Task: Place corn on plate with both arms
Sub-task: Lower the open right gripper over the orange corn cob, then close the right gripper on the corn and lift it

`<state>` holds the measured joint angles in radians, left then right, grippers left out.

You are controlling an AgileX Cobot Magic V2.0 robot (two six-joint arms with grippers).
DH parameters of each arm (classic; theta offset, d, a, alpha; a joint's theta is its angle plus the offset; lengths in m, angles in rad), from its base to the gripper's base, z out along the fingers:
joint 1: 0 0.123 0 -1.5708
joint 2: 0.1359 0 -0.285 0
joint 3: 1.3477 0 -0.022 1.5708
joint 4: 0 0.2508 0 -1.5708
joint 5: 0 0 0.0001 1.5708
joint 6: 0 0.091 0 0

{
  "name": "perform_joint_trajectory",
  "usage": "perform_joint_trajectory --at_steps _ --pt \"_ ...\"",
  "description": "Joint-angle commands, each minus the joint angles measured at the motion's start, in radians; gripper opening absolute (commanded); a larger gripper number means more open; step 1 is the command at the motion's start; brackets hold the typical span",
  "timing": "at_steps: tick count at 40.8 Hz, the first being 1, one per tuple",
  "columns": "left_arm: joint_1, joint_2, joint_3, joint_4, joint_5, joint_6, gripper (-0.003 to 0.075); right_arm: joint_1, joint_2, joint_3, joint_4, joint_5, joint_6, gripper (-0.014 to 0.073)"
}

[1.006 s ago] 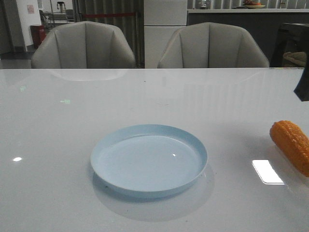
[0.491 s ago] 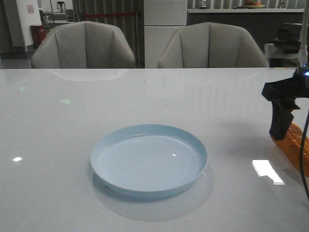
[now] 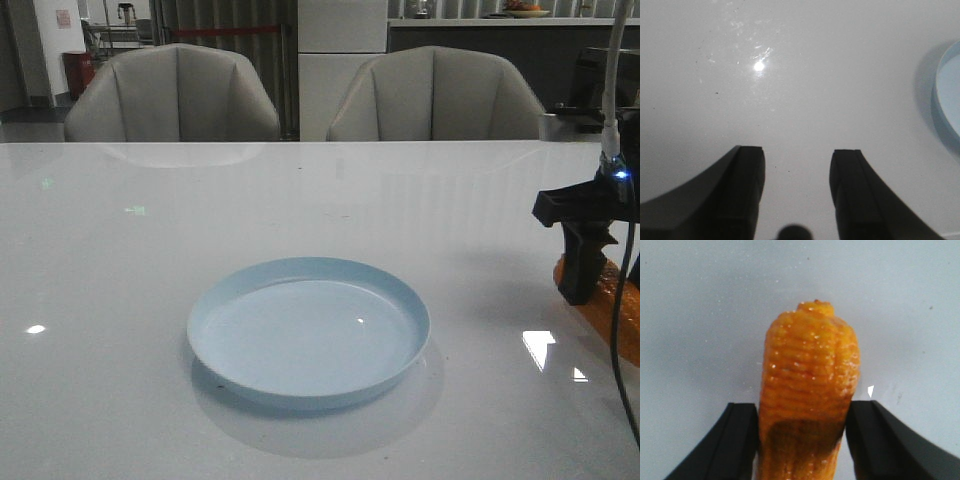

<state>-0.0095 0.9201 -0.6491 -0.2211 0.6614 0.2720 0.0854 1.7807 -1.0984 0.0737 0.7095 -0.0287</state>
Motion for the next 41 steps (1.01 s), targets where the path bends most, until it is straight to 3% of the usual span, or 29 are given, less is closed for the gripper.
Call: perform_joint_trajectory --at_steps 1,6,10,22,33,41 --pt "-0.001 -0.014 -0.027 -0.021 -0.059 -0.009 0.0383 0.001 -0.045 -0.03 -0.01 -0.019 -0.007 0.0278" --pt "-0.001 -0.014 -0.027 -0.021 -0.059 -0.009 0.0383 0.001 -0.045 -0.03 -0.013 -0.02 -0.007 0.0121" --pt "-0.001 -0.014 -0.027 -0.021 -0.059 -0.009 0.0383 0.001 -0.045 -0.032 -0.017 -0.025 -0.007 0.0071" --pt "-0.001 -0.014 -0.027 -0.021 -0.059 -0.009 0.0383 0.001 -0.045 -0.211 -0.026 0.115 -0.012 0.0066" --pt "-0.001 -0.014 -0.027 -0.021 -0.069 -0.009 0.0383 0.05 -0.045 -0.426 0.0 0.267 -0.209 0.0066" --pt "-0.001 -0.014 -0.027 -0.021 -0.073 -0.009 0.0383 0.146 -0.045 -0.499 0.108 0.289 -0.303 0.0066"
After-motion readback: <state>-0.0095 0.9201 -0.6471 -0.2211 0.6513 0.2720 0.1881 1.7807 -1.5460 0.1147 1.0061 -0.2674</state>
